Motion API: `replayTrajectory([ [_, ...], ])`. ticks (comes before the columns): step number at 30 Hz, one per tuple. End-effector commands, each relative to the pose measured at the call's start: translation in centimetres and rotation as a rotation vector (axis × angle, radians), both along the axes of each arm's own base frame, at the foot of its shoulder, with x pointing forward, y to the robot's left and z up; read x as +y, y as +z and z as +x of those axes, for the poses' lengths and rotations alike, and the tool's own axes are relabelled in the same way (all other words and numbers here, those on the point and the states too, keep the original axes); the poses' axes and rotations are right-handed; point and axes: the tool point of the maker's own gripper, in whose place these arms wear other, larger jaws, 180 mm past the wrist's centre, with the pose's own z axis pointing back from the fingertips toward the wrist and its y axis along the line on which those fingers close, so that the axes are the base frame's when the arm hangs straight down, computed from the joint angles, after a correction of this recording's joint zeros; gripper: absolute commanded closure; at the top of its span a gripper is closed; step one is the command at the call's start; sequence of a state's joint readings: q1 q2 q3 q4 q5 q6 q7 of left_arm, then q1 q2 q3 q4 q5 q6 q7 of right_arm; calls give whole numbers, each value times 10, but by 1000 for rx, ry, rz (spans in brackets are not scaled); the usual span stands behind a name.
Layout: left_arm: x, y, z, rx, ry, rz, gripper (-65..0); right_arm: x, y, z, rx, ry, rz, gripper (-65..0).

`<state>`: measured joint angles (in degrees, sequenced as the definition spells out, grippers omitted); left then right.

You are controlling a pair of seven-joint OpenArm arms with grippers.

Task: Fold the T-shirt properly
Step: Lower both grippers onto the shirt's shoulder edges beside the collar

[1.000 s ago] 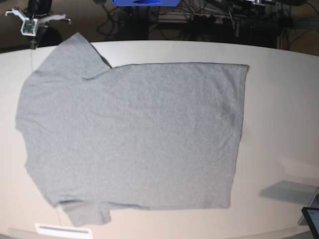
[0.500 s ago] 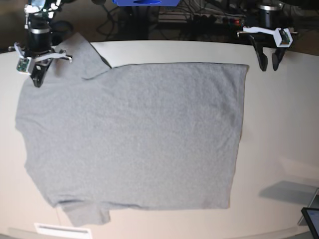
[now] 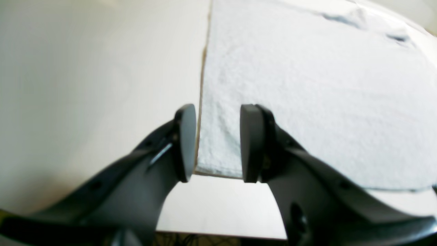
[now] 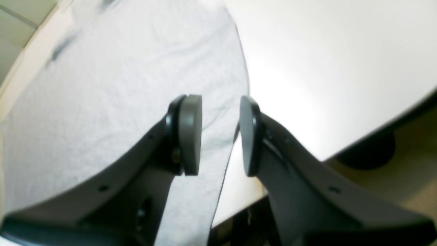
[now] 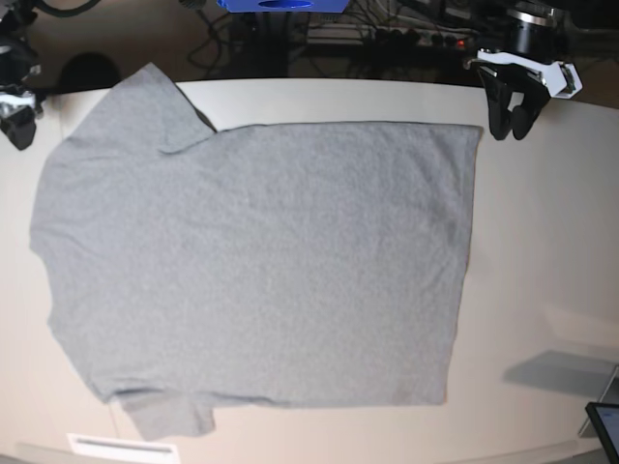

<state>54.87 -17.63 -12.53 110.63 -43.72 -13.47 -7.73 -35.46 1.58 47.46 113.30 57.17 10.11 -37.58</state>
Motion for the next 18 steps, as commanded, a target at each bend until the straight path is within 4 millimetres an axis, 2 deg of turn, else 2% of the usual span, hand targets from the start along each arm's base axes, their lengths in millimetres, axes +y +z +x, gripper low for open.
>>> replayTrajectory([
  [1, -1, 4, -3, -16, 0, 9, -215, -8, 15, 4, -50, -6, -12, -190],
  [7, -6, -12, -13, 30, -11, 84, -215, -7, 11, 5, -8, 17, 89, -194],
  [12, -4, -18, -16, 43, 7, 91, -215, -6, -5, 1, 48, 37, 153, -322],
  [18, -2, -21, -14, 41, 14, 89, -215, -4, -19, 0, 64, 40, 188, -335],
])
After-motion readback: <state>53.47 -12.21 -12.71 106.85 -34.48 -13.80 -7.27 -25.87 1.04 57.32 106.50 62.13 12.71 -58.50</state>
